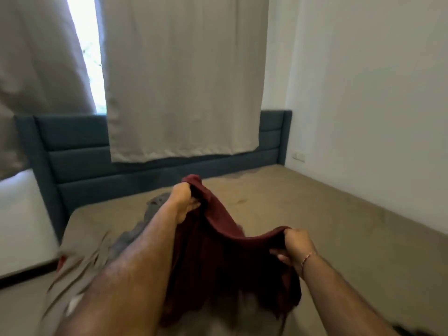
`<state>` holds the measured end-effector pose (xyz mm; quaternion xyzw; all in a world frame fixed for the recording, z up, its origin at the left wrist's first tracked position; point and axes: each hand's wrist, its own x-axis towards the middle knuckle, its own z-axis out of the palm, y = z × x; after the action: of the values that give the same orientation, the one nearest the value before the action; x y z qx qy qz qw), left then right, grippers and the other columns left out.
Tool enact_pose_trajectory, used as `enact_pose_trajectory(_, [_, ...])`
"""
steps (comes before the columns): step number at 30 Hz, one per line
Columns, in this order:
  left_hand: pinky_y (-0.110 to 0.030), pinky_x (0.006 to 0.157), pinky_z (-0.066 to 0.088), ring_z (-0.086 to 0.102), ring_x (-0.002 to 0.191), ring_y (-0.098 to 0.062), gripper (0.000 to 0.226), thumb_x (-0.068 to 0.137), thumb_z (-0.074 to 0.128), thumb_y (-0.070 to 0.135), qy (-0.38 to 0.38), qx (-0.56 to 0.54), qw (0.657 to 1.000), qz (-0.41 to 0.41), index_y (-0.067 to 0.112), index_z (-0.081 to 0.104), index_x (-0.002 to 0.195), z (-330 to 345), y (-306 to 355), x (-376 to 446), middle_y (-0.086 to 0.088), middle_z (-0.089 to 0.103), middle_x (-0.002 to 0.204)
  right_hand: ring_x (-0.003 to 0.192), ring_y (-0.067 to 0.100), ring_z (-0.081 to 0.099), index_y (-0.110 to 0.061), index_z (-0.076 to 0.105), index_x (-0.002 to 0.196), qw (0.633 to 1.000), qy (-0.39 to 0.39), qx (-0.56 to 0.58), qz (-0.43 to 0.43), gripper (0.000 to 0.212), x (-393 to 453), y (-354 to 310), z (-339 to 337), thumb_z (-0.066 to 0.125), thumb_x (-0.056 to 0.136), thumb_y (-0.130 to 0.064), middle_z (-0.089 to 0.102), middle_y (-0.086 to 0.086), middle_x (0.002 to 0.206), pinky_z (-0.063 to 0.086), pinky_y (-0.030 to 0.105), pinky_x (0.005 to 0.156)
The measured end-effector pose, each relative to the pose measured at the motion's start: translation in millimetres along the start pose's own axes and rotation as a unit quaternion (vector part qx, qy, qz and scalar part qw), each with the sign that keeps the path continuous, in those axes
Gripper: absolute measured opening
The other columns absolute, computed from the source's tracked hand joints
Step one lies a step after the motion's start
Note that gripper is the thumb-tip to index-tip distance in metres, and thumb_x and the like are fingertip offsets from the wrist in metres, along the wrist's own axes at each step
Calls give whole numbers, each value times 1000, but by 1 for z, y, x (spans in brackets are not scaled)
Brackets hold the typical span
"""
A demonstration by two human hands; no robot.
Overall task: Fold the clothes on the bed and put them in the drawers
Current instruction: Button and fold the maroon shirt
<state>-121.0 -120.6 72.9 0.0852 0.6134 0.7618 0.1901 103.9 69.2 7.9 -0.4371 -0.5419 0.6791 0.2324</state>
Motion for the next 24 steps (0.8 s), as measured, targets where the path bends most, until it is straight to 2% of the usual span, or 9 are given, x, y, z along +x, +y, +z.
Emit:
enact_pose_trajectory(3, [-31,65,62,69,87,-34,32,105,34,-2,-21,-158,979,130,2,65,114,48,71,35,-14,77,88,103,26,71,-20,72,121,968,-50,192,-155,41,20,-94,13,39,102,-5,75,8,113,59,39,73])
enact_pose_trajectory(4, [-31,69,63,69,90,-34,31,105,35,-3,-32,-204,963,175,1,65,112,62,94,49,-12,77,88,109,23,70,-23,71,125,954,-52,213,-204,43,28,-124,12,40,103,-5,75,5,117,58,38,79])
enact_pose_trajectory(7, [-37,91,61,72,104,-31,30,108,41,8,-43,-210,936,280,3,62,129,77,137,60,-13,75,110,114,16,70,-28,68,132,929,-33,200,-309,43,40,-172,-3,43,104,-9,73,-1,125,58,36,85])
enact_pose_trajectory(9, [-41,91,61,72,105,-31,28,105,48,12,-41,-166,936,307,13,66,127,72,139,64,-10,73,115,112,9,70,-36,68,132,926,-14,156,-344,43,50,-175,-17,44,104,-14,72,-8,126,59,34,86])
enact_pose_trajectory(12, [-34,58,61,76,84,-26,43,93,50,7,27,-5,939,342,43,70,106,34,108,54,4,77,96,110,9,69,-42,69,127,933,39,91,-347,52,58,-140,-35,41,99,-10,72,-11,123,59,34,84])
enact_pose_trajectory(16, [-33,73,55,70,89,-24,58,75,47,-1,163,247,883,364,30,69,120,-55,16,19,-2,74,98,115,32,66,-33,63,140,932,146,-121,-309,62,58,-40,-73,42,92,0,71,8,127,55,47,98])
enact_pose_trajectory(19, [-30,76,58,72,81,-18,69,66,42,4,160,288,899,288,25,68,126,-112,-80,-53,-6,76,97,110,42,65,-25,52,151,884,125,-377,-247,62,33,64,-105,51,95,-1,66,22,131,51,43,94])
enact_pose_trajectory(21, [-39,82,57,69,95,-31,62,68,53,0,159,422,849,275,13,71,125,-153,-145,-103,-13,73,114,111,41,64,-25,44,156,851,76,-481,-197,64,9,128,-128,52,96,-5,64,20,136,50,41,93])
enact_pose_trajectory(24, [-47,66,57,61,91,-39,43,68,76,3,78,695,680,219,11,77,110,-220,-228,-183,-10,71,116,124,30,59,-35,39,157,773,14,-625,-111,57,-33,205,-157,44,102,-19,54,4,150,49,36,97])
